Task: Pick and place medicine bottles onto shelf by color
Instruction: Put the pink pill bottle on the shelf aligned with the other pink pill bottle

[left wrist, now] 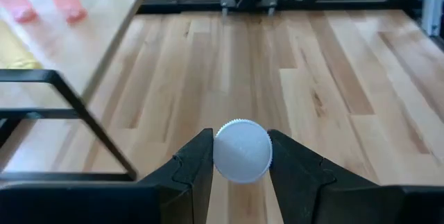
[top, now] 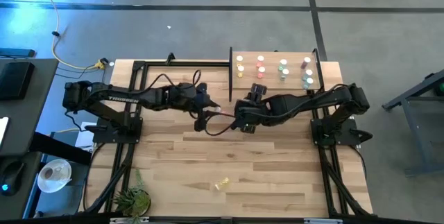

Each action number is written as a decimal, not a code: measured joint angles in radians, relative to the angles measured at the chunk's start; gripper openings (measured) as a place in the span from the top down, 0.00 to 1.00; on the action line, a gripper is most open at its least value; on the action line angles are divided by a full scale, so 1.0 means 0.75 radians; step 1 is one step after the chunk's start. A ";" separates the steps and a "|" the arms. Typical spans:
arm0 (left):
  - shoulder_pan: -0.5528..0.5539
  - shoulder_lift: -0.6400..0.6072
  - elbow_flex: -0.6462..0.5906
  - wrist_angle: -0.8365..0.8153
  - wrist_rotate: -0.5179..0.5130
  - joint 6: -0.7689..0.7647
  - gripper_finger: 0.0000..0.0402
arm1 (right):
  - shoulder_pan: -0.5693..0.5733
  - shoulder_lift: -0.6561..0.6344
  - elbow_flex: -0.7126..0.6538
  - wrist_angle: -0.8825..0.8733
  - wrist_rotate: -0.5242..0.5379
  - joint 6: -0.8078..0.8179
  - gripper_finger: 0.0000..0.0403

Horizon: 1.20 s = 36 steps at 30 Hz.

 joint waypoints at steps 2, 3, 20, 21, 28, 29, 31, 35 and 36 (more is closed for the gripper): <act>0.019 0.000 0.059 -0.085 0.000 0.009 0.72 | -0.026 -0.006 -0.001 -0.045 0.017 0.002 0.51; 0.027 0.000 0.085 -0.124 0.000 0.019 0.72 | -0.044 -0.011 -0.001 -0.056 0.030 0.003 0.51; 0.174 0.011 0.452 -0.467 -0.004 0.150 0.72 | -0.310 -0.378 -0.001 -0.133 0.062 0.169 0.51; 0.183 0.011 0.477 -0.496 -0.005 0.149 0.72 | -0.319 -0.400 -0.001 -0.134 0.040 0.169 0.51; 0.198 0.012 0.670 -0.690 -0.004 0.121 0.72 | -0.359 -0.536 -0.001 -0.179 -0.126 0.184 0.51; 0.196 0.016 0.696 -0.699 -0.002 0.118 0.72 | -0.358 -0.550 -0.001 -0.194 -0.126 0.193 0.51; 0.188 0.034 0.751 -0.712 0.016 0.116 0.72 | -0.351 -0.578 -0.001 -0.246 -0.118 0.225 0.51; 0.188 0.109 0.871 -0.766 0.031 0.147 0.72 | -0.317 -0.645 -0.056 -0.284 -0.043 0.305 0.51; 0.188 0.135 0.905 -0.791 0.031 0.159 0.72 | -0.310 -0.671 -0.089 -0.285 -0.043 0.316 0.51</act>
